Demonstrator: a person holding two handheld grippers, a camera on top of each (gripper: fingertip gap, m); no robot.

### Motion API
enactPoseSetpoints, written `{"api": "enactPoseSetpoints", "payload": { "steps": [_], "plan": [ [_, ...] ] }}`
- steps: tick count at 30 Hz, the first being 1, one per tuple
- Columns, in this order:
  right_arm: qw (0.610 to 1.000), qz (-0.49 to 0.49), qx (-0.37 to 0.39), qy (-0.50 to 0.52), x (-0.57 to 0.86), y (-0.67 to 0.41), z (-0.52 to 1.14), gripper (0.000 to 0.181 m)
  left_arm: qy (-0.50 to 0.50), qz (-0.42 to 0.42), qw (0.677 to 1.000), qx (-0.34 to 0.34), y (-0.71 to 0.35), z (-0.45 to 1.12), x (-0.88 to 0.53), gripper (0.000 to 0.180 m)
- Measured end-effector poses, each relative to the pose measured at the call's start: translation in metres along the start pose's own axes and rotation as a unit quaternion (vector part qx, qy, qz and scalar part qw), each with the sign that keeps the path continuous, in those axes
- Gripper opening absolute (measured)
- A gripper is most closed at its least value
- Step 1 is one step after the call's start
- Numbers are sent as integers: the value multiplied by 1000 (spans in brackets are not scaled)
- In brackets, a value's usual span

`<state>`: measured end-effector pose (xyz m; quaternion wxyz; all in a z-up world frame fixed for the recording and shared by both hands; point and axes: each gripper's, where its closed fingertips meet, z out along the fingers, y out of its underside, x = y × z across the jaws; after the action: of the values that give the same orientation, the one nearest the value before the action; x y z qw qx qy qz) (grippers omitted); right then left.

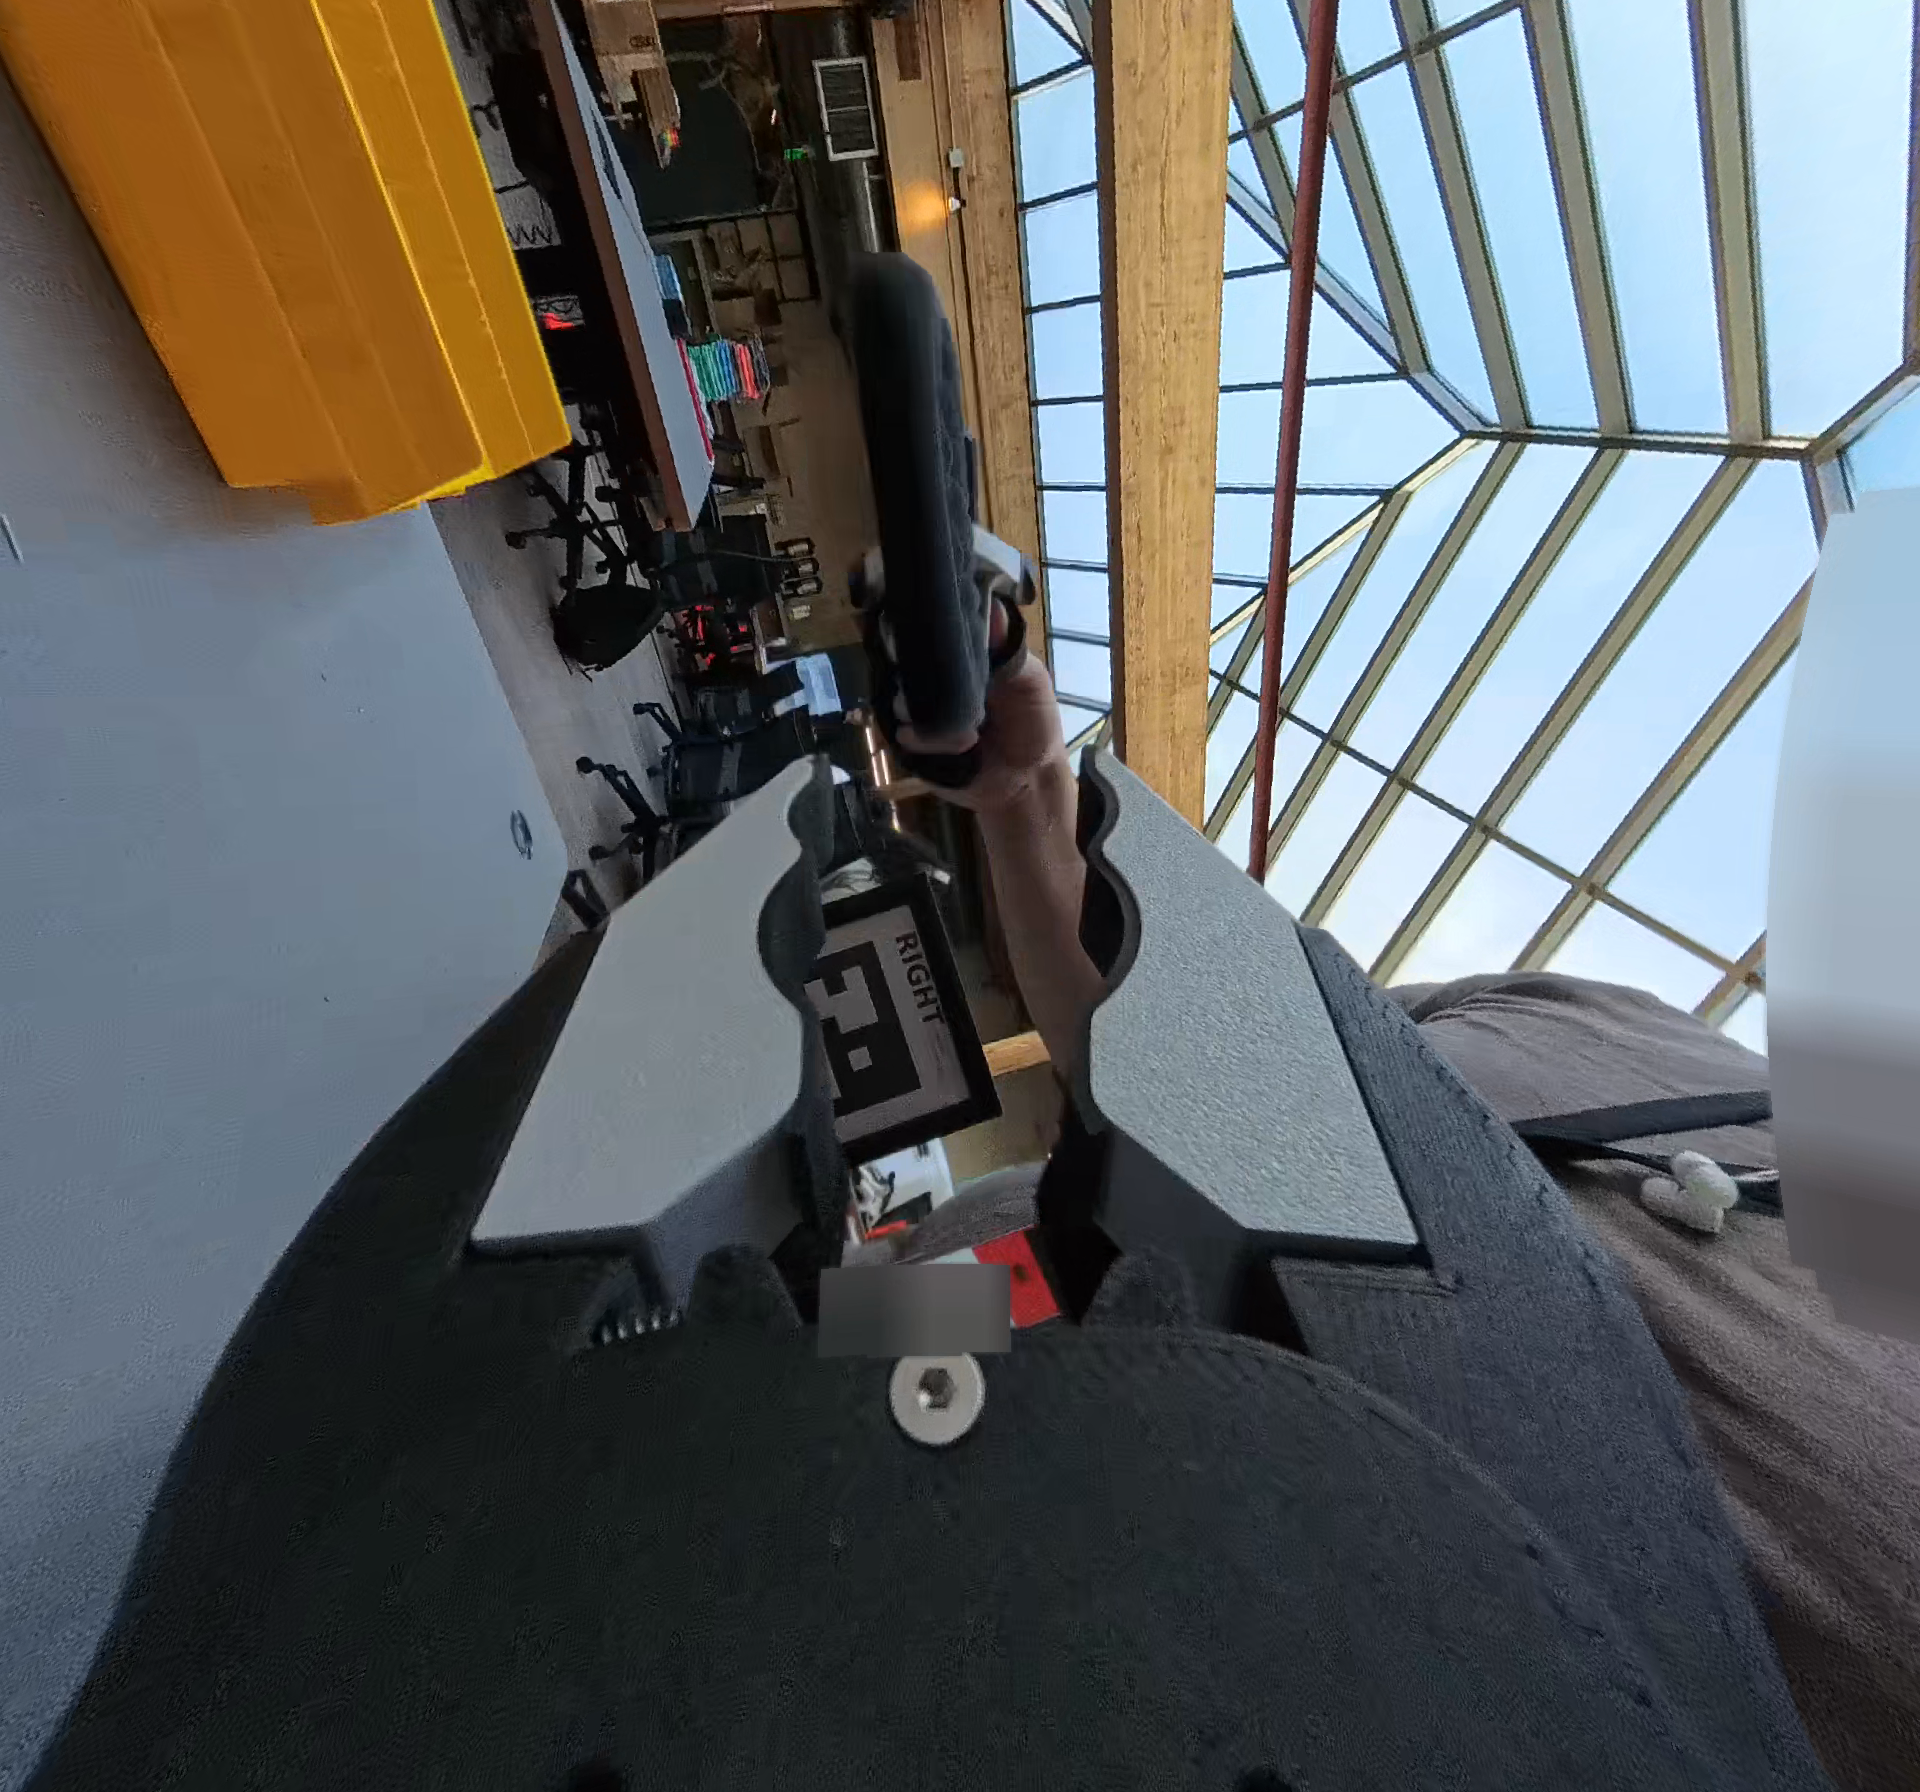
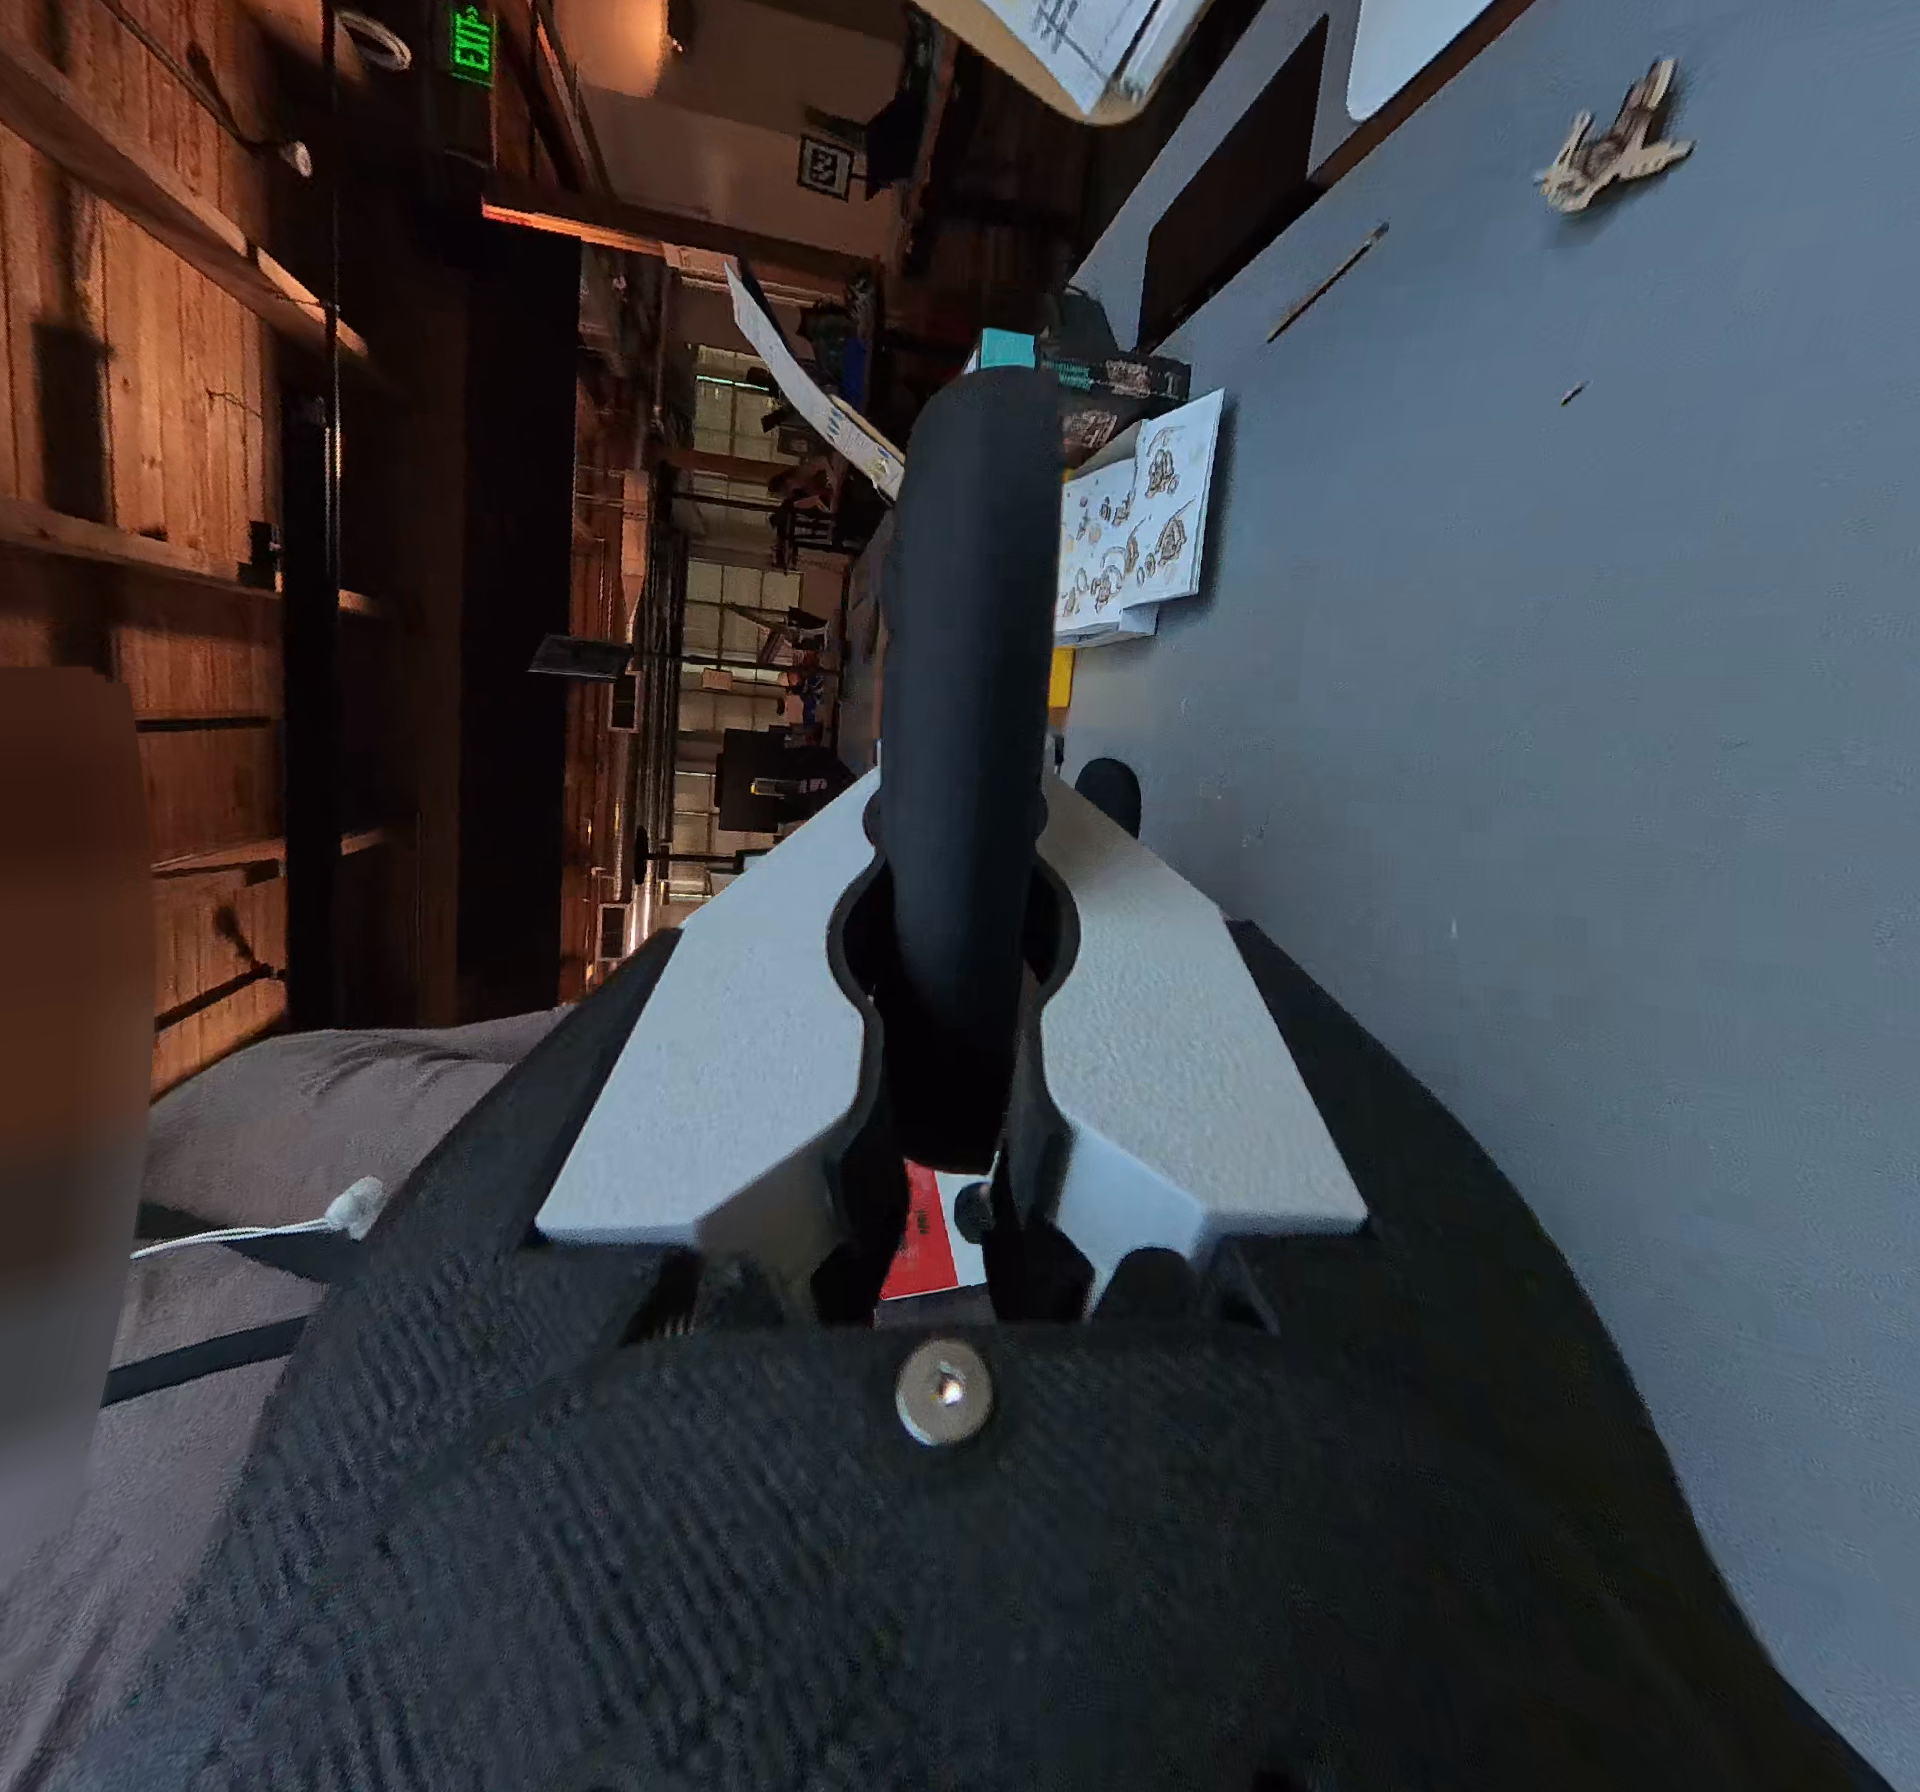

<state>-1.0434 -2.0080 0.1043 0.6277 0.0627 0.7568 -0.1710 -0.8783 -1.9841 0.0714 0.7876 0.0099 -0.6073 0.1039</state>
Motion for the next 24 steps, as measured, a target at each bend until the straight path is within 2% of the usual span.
{"api": "enactPoseSetpoints", "payload": {
  "steps": [7,12,17,24],
  "plan": [
    [994,-86,6,73,9,-231,-63,16,-2,-43,997,57,-16,-40,-7,35],
    [987,-108,-47,112,77,-379,-51,16,-41,-20,989,144,-25,-48,13,35],
    [984,-84,-94,126,171,-439,-7,16,-73,-7,966,249,-23,-51,34,34],
    [985,-17,-147,85,252,-440,38,16,-108,-11,946,306,-20,-36,48,33]
  ]
}}
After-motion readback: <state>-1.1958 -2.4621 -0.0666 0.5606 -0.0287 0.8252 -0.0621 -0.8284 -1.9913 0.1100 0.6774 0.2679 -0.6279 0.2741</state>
